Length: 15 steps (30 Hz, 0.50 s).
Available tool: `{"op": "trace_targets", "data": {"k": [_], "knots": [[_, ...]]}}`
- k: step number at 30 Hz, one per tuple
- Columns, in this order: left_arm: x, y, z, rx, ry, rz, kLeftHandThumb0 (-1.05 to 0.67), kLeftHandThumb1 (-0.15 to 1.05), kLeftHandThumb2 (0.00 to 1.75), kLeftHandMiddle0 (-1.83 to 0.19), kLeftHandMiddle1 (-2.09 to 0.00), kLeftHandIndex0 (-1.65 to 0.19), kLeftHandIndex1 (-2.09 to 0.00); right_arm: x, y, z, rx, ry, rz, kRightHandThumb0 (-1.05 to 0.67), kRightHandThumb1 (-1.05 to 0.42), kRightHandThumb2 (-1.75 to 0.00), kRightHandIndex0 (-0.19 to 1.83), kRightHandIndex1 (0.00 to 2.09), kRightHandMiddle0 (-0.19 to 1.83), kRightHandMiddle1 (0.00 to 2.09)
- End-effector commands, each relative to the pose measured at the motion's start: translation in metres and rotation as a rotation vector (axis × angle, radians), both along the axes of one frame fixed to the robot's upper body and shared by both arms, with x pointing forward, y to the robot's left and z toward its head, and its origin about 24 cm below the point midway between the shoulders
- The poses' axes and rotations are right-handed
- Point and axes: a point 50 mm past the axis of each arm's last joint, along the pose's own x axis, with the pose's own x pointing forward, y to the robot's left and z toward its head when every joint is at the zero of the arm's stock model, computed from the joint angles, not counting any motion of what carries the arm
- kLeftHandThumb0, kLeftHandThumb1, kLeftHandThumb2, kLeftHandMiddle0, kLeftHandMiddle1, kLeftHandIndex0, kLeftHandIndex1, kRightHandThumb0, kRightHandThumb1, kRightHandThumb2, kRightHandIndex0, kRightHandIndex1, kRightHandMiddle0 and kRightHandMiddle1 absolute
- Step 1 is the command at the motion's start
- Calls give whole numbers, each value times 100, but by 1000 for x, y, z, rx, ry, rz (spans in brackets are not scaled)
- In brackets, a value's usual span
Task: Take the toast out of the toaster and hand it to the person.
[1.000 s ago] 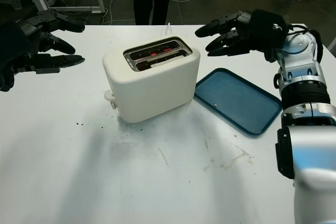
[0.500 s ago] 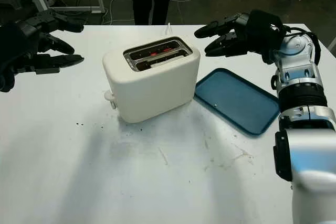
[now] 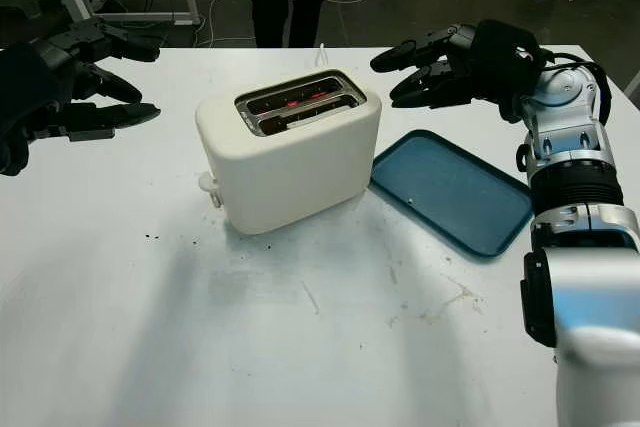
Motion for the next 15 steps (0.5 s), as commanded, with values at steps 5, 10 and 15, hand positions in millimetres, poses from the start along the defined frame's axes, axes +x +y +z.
{"op": "trace_targets", "data": {"k": [5, 10, 15], "knots": [[-1, 0, 2, 6, -18, 4, -37, 76, 33, -2, -139, -7, -96, 0, 0, 0, 28, -6, 0, -78, -76, 0, 45, 73, 73, 1], [-1, 0, 2, 0, -17, 9, -36, 75, 34, -1, -140, -6, -96, -1, 1, -1, 29, -6, -4, -77, -76, 0, 45, 72, 73, 1], [-1, 0, 3, 14, -23, 6, -35, 75, 35, -2, -140, -7, -96, -1, 1, -1, 40, 1, -9, -77, -75, 0, 45, 73, 74, 1]]}}
